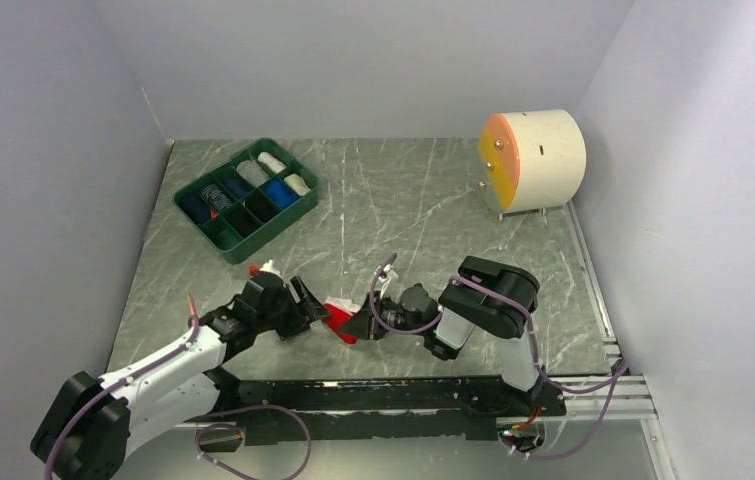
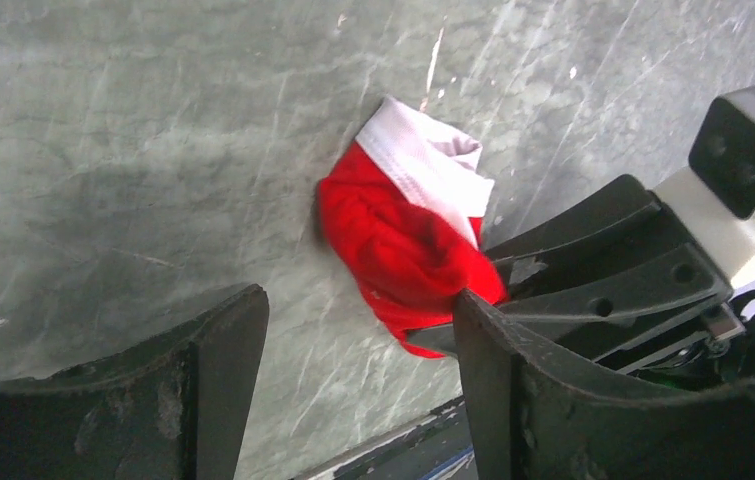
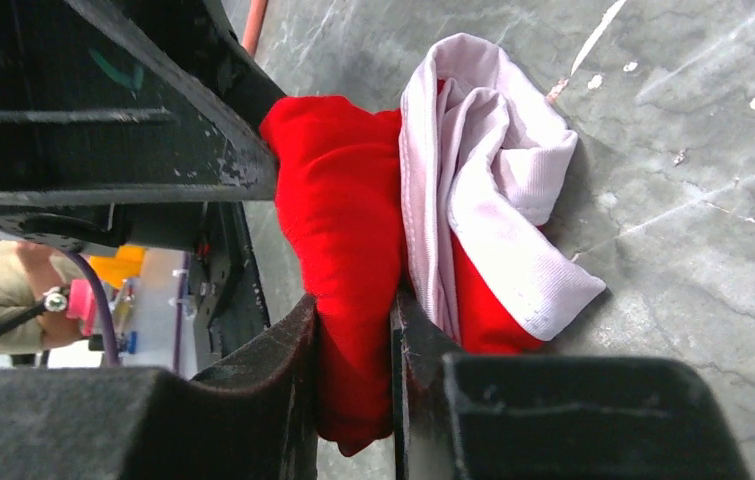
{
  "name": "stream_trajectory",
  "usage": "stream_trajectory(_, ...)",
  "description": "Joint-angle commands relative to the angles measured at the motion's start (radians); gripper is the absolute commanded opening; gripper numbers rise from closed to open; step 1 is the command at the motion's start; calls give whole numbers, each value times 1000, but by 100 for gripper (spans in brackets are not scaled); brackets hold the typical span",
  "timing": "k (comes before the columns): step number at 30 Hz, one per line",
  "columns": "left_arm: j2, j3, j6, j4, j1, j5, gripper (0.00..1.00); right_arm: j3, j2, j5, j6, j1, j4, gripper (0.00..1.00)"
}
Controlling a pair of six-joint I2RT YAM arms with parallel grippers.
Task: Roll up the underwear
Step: Roll the underwear to the center of the board.
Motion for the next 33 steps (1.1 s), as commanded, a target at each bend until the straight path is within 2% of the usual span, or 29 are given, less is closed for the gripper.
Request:
stream_trajectory(1, -10, -42, 26, 33, 4, 5, 72, -26, 53, -61, 77, -2, -173, 7)
stream_trajectory(3, 3, -70, 9, 78, 2, 7, 72, -17, 65, -66, 81, -6, -194, 7)
stream_trajectory(7, 13, -131, -38, 321, 3, 34, 74, -21, 80, -71, 103, -5, -195, 10)
stream_trajectory(9, 32, -131, -38, 373, 2, 31, 75, -23, 75, -69, 106, -8, -208, 11)
stream_trajectory(14, 145, -125, -53, 354, 3, 24, 73, -18, 67, -68, 102, -10, -218, 14)
stream_trajectory(17, 217, -170, -81, 451, 2, 36, 71, -9, 66, -86, 103, -11, -216, 17)
stream_trajectory(20, 282, -149, -79, 324, 3, -14, 58, -7, 42, -95, 92, -13, -220, 21)
stream_trajectory(22, 295, -137, -70, 255, 3, -40, 52, 1, -14, -78, 63, -15, -303, 27)
stream_trajectory(24, 282, -151, -56, 250, 3, -44, 50, 26, -77, -53, 7, -15, -437, 36)
stream_trajectory(28, 247, -149, -27, 213, 4, -65, 49, 82, -206, 11, -102, -15, -673, 53)
stream_trajectory(33, 260, -103, 27, 181, 2, -70, 48, 192, -344, 97, -299, -6, -995, 60)
